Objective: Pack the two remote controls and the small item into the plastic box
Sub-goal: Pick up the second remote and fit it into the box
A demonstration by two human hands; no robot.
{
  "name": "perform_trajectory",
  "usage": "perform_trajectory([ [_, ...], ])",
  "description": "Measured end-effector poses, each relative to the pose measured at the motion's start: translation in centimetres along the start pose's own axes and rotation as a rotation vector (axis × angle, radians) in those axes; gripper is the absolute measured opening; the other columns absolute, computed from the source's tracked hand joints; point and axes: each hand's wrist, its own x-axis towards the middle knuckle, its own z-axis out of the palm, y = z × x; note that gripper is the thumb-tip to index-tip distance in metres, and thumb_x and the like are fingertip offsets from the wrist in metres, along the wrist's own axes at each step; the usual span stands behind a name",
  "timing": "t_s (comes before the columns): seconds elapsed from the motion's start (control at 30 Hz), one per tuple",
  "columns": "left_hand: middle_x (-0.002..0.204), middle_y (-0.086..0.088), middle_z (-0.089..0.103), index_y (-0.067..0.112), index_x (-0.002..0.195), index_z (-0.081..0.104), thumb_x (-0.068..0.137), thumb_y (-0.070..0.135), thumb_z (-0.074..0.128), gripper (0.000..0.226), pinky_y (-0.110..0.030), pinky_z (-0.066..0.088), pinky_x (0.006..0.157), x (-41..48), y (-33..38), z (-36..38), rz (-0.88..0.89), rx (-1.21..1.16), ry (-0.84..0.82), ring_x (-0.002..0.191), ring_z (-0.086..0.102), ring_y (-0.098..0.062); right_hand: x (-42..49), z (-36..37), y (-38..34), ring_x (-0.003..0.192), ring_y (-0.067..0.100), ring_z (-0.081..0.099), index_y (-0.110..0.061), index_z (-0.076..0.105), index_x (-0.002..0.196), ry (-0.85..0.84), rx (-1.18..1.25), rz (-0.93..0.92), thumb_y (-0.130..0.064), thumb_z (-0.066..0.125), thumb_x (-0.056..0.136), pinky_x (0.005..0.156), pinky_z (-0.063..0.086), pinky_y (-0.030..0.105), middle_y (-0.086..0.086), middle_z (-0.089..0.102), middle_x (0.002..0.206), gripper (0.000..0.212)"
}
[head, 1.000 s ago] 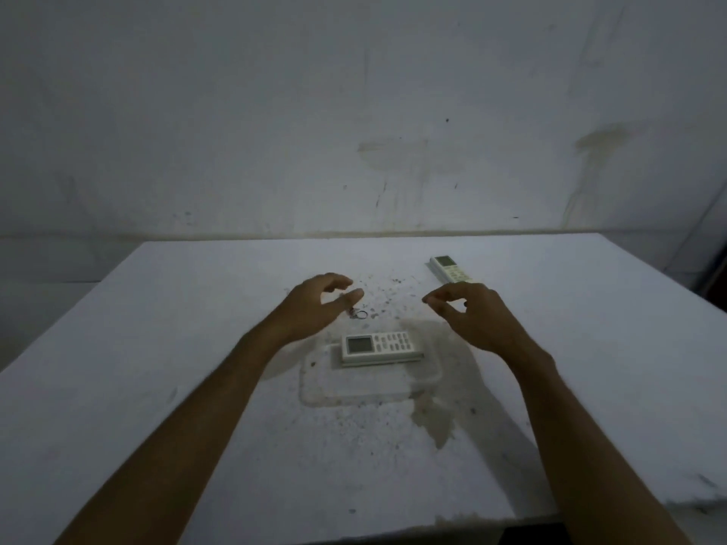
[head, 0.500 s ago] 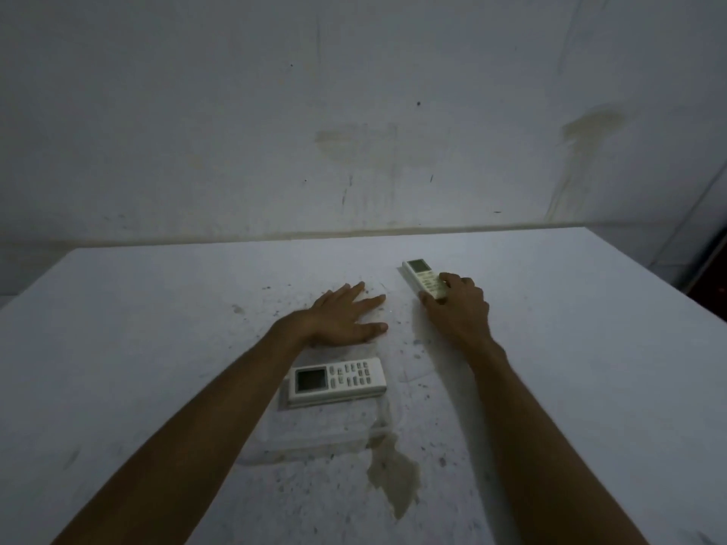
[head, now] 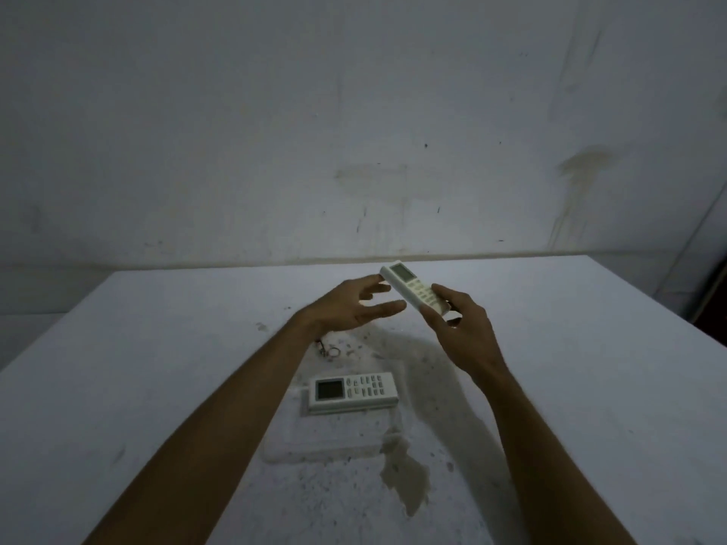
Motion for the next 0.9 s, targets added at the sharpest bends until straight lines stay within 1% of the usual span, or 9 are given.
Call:
perform_trajectory([
  [0.17,0.135,-0.003,0.067,0.020,0.146,0.053,0.089,0.026,0.077,0.062,-0.036,0.059,0.094,-5.2,0.6,-1.7,0.091,-0.429,0.125,0.121,0.066,-0.016,-4.1,0.1,-3.5,0.113,0.003,0.061,-0.025,0.056,0.142,-0.085,0.129,-0.098,-0.029,0.066,0.097,0.084,0.058,0.022,-0.005,0.061,0.133,0.047],
  [0.23,0.127,-0.004,0.071,0.017,0.139,0.060,0.090,0.010,0.075,0.052,-0.028,0.059,0.087,-8.3,0.5,-2.6,0.115,-0.472,0.154,0.113,0.070,-0.013,-5.7,0.2,-5.0,0.114,0.002,0.062,-0.031,0.057,0.138,-0.129,0.160,-0.130,-0.029,0.066,0.097,0.085,0.058,0.022,-0.007,0.063,0.132,0.042],
  [0.3,0.122,-0.005,0.073,0.017,0.132,0.064,0.089,0.006,0.076,0.046,-0.025,0.058,0.085,-10.8,0.1,-3.3,0.118,-0.463,0.147,0.110,0.071,-0.013,-6.9,0.2,-6.0,0.115,0.003,0.062,-0.038,0.056,0.133,-0.198,0.145,-0.152,-0.032,0.066,0.096,0.088,0.058,0.023,-0.009,0.063,0.132,0.039],
  [0.4,0.122,-0.001,0.073,0.016,0.131,0.064,0.089,0.009,0.076,0.044,-0.025,0.058,0.086,-14.3,-0.7,-4.0,0.112,-0.444,0.170,0.112,0.070,-0.013,-8.4,1.0,-7.8,0.116,0.002,0.059,-0.037,0.055,0.138,-0.262,0.066,-0.189,-0.047,0.061,0.094,0.092,0.055,0.025,-0.010,0.059,0.135,0.046],
  [0.5,0.122,-0.001,0.074,0.013,0.132,0.063,0.089,0.010,0.076,0.045,-0.025,0.057,0.088,-16.5,-1.2,-3.8,0.121,-0.453,0.218,0.114,0.070,-0.014,-9.4,2.0,-9.6,0.113,0.002,0.058,-0.033,0.058,0.139,-0.207,-0.052,-0.253,-0.066,0.053,0.088,0.095,0.054,0.030,-0.009,0.058,0.132,0.061],
  [0.6,0.124,-0.007,0.073,0.010,0.132,0.062,0.090,0.008,0.076,0.045,-0.032,0.057,0.095,-17.8,-1.7,-2.9,0.132,-0.553,0.250,0.117,0.069,-0.021,-9.6,2.6,-11.3,0.114,0.011,0.056,-0.028,0.059,0.138,-0.201,-0.213,-0.368,-0.056,0.058,0.094,0.095,0.054,0.037,-0.002,0.056,0.132,0.052],
  [0.7,0.125,-0.009,0.072,0.009,0.133,0.060,0.089,0.007,0.076,0.047,-0.038,0.056,0.097,-18.8,-2.5,-1.9,0.127,-0.633,0.252,0.118,0.068,-0.026,-9.6,2.1,-12.7,0.116,0.012,0.054,-0.027,0.056,0.141,-0.343,-0.306,-0.403,-0.045,0.060,0.098,0.096,0.051,0.035,0.000,0.056,0.137,0.047],
  [0.8,0.125,-0.004,0.072,0.018,0.133,0.061,0.087,0.028,0.081,0.052,-0.039,0.056,0.098,-19.2,-3.6,-1.4,0.151,-0.562,0.261,0.119,0.068,-0.023,-9.1,1.5,-12.9,0.112,0.008,0.054,-0.031,0.055,0.141,-0.491,-0.368,-0.419,-0.043,0.060,0.098,0.092,0.048,0.028,-0.004,0.058,0.135,0.045],
  [0.9,0.134,0.013,0.065,0.032,0.140,0.053,0.071,0.061,0.079,0.079,-0.030,0.051,0.102,-18.9,-5.2,-1.2,0.157,-0.233,0.394,0.125,0.060,-0.009,-8.1,1.4,-12.2,0.115,0.011,0.050,-0.033,0.051,0.145,-0.507,-0.480,-0.409,-0.042,0.063,0.095,0.095,0.045,0.030,-0.002,0.055,0.136,0.052],
])
